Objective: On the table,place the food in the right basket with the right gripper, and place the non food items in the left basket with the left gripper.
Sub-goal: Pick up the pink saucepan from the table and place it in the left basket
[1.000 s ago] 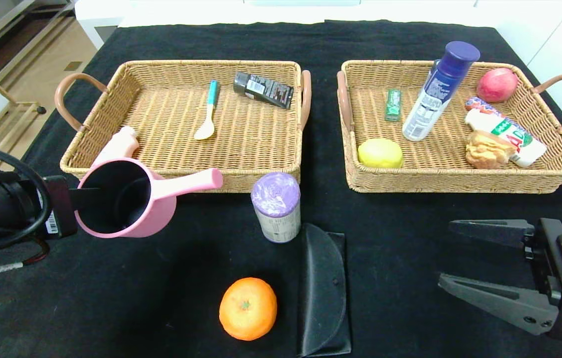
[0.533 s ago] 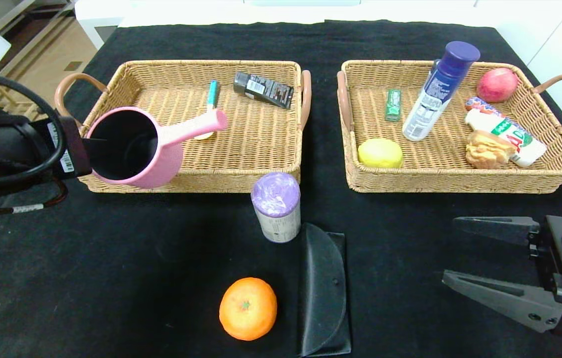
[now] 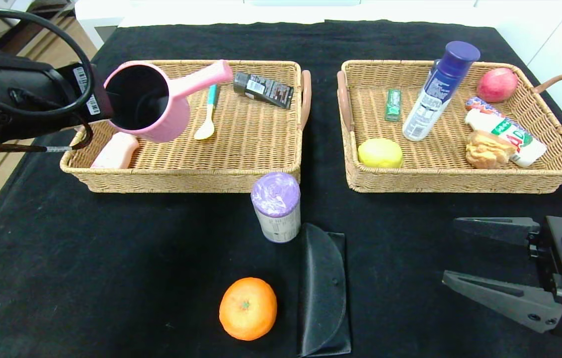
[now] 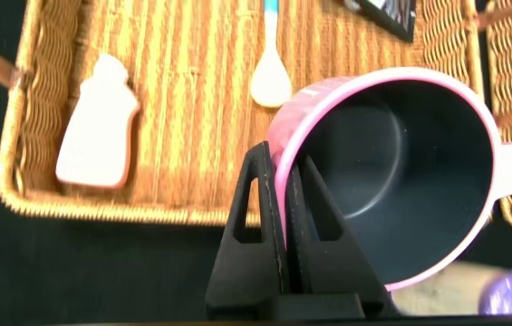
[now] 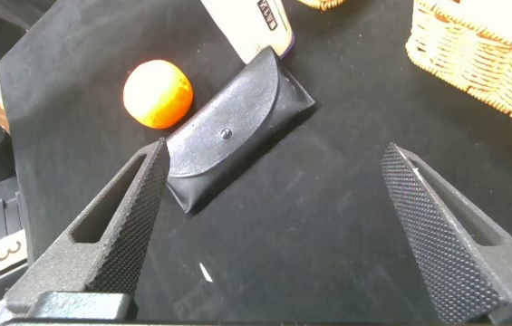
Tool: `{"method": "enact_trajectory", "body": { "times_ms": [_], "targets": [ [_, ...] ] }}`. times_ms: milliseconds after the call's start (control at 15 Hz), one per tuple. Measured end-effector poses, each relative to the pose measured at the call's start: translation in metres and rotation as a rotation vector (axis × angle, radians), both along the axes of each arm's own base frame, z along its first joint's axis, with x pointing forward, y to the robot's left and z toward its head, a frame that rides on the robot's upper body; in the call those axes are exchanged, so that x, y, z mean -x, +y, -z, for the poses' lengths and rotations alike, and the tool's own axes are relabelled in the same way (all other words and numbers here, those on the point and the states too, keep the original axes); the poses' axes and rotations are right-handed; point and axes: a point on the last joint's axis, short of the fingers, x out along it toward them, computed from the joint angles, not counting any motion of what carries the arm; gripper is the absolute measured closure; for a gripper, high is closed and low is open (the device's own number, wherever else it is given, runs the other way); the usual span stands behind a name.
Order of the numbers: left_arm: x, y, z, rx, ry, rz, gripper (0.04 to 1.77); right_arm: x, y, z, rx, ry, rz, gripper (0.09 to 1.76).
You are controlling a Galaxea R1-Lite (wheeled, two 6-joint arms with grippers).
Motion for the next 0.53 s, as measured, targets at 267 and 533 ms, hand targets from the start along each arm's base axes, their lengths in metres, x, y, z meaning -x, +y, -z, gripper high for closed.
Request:
{"method": "enact_trajectory", "body": {
  "times_ms": [267, 533],
  "targets": [
    [-0.029, 0.007, -0.008, 0.015, -0.019, 0.003, 1.66, 0.000, 0.000, 0.000, 0.000, 0.000, 0.000, 0.14],
    [-0.056, 0.014, -0.008, 0.023, -0.035, -0.021, 1.66, 0.000, 0.000, 0.000, 0.000, -0.003, 0.000, 0.14]
  ]
}}
